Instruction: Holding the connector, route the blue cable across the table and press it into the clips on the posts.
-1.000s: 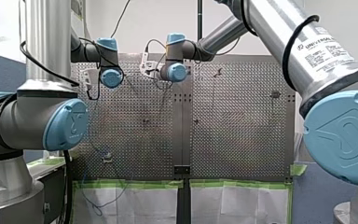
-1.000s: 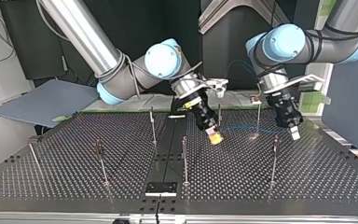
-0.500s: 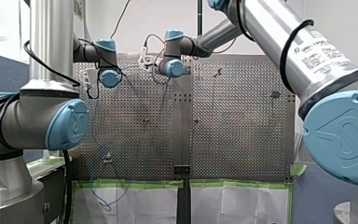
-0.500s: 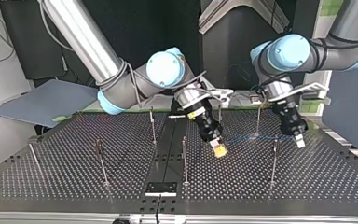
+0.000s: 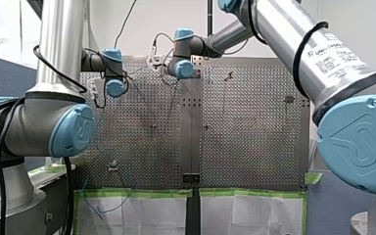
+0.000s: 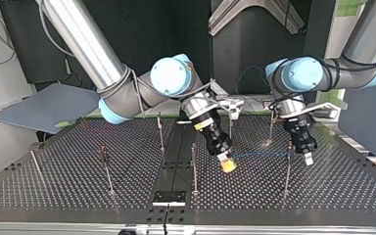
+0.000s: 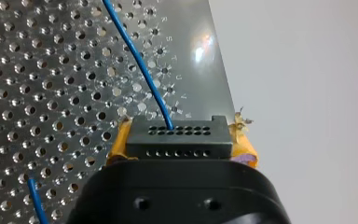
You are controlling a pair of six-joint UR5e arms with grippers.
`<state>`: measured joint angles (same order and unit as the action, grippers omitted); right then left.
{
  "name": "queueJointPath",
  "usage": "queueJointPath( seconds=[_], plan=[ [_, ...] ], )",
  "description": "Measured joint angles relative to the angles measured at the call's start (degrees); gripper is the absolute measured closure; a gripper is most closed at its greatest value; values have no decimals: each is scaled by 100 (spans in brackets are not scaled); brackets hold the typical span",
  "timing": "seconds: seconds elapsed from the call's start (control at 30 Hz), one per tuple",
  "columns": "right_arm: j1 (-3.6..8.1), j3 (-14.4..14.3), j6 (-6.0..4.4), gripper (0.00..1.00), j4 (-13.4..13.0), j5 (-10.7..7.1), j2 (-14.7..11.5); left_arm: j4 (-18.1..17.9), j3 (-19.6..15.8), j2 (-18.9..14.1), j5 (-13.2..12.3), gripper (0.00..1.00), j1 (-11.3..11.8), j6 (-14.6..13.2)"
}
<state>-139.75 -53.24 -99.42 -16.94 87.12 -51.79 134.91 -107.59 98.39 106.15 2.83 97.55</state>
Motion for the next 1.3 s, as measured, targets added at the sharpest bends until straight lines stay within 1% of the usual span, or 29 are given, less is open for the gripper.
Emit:
queueJointPath(
  seconds=[0.17,0.37,0.4,0.43,0.47,0.5,0.53,0.57,0.6,0.63,0.67,0.7,0.73,0.77,0.8,1.07,1.2,1.3],
  plan=[
    [4,1,0,100,8,56,10,-50,35,204,-45,100,68,57],
    [4,1,0,100,6,68,13,-54,37,251,-137,100,149,149],
    [5,1,0,100,7,68,14,-48,38,252,-144,95,155,187],
    [6,1,0,100,8,67,17,-39,38,252,-146,95,158,219],
    [5,1,0,100,12,65,20,-23,39,250,-145,82,160,256],
    [5,1,0,100,15,66,23,10,39,248,-140,64,160,312],
    [5,1,1,100,19,69,26,37,39,247,-131,64,160,354],
    [5,0,8,100,30,77,36,70,39,247,-111,49,161,397],
    [5,1,15,100,41,85,50,124,39,247,-71,45,162,460],
    [5,0,22,100,57,91,70,170,39,244,-35,45,164,508],
    [5,0,31,100,80,98,108,216,39,241,5,33,166,557],
    [5,0,39,100,97,103,141,275,39,229,53,16,169,620],
    [6,0,46,100,113,107,174,319,39,216,76,16,169,665],
    [6,0,56,100,129,112,214,364,39,200,83,4,170,708],
    [6,0,62,100,136,115,237,419,39,178,72,0,172,765],
    [6,1,77,100,149,122,294,823,39,124,-228,0,174,1171],
    [7,1,73,100,163,122,295,1038,21,104,-238,0,167,1381],
    [8,1,76,100,193,122,295,1190,-37,47,-223,0,174,1475]
  ],
)
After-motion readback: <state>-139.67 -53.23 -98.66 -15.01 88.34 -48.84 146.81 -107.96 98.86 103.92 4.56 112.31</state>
